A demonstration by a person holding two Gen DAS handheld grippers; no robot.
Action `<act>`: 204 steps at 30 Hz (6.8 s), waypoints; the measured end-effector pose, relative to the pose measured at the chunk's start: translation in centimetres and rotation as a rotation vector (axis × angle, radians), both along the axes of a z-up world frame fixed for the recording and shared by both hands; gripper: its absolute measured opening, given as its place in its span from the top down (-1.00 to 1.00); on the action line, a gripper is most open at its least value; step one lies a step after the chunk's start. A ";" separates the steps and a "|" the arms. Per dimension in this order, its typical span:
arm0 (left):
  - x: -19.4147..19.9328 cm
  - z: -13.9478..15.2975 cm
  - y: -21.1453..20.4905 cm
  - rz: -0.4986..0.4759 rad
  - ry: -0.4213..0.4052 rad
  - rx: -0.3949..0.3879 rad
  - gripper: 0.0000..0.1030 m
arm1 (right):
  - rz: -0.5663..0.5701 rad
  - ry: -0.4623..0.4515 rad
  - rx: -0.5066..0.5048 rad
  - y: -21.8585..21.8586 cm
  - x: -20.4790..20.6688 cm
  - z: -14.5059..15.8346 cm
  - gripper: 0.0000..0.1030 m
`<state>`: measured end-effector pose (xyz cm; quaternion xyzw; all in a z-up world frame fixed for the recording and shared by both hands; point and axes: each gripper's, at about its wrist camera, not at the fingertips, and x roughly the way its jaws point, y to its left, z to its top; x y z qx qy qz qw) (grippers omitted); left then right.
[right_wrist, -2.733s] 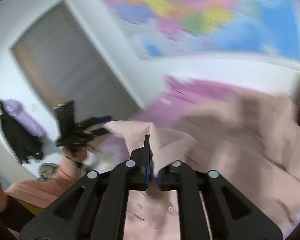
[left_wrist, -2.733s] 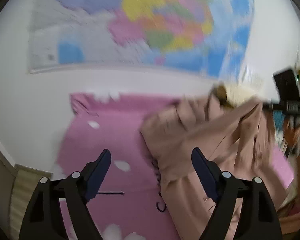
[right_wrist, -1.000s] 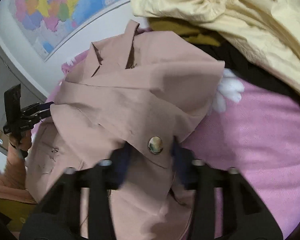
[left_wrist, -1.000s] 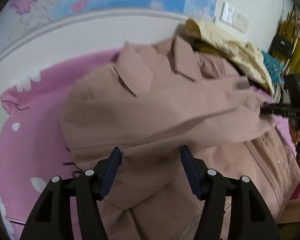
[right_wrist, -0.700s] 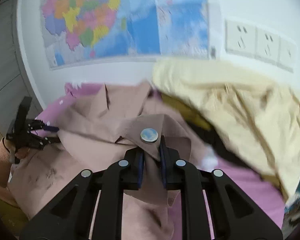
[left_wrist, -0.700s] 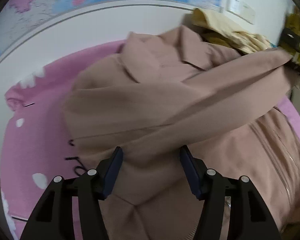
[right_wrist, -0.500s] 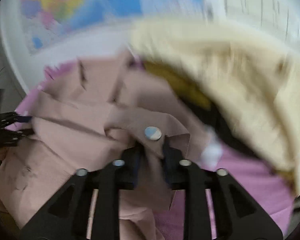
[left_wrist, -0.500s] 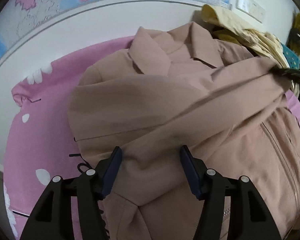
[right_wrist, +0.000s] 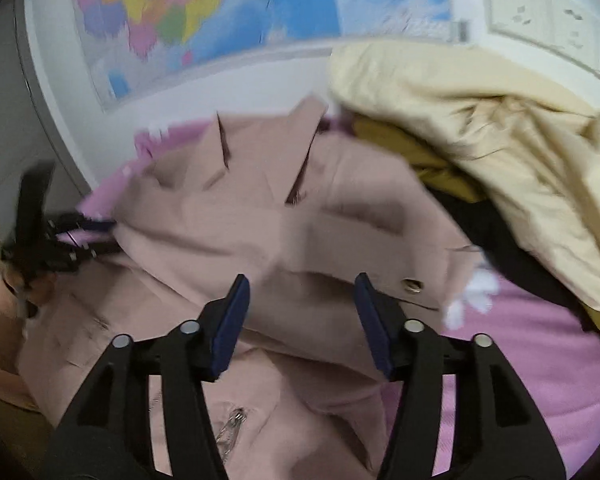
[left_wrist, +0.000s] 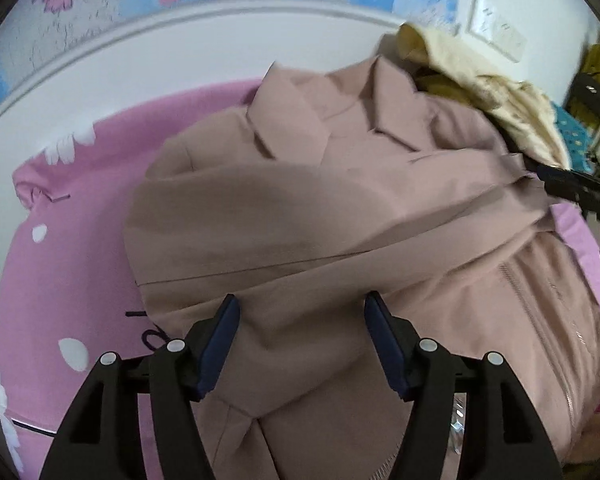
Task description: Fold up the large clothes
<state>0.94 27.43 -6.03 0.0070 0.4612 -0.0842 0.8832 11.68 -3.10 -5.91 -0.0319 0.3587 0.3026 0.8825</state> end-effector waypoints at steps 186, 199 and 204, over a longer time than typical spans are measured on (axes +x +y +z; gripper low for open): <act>2.0 6.0 7.5 0.179 -0.107 -0.082 -0.73 | -0.030 -0.048 0.058 0.5 3.6 6.4 -0.45; -2.2 -0.9 5.4 0.120 0.025 -0.216 -0.69 | -0.087 0.165 0.179 -7.3 -2.0 -3.1 -0.41; -1.1 -0.1 6.5 0.176 0.043 -0.362 0.73 | -0.024 0.207 0.358 -8.6 -1.8 -0.9 0.79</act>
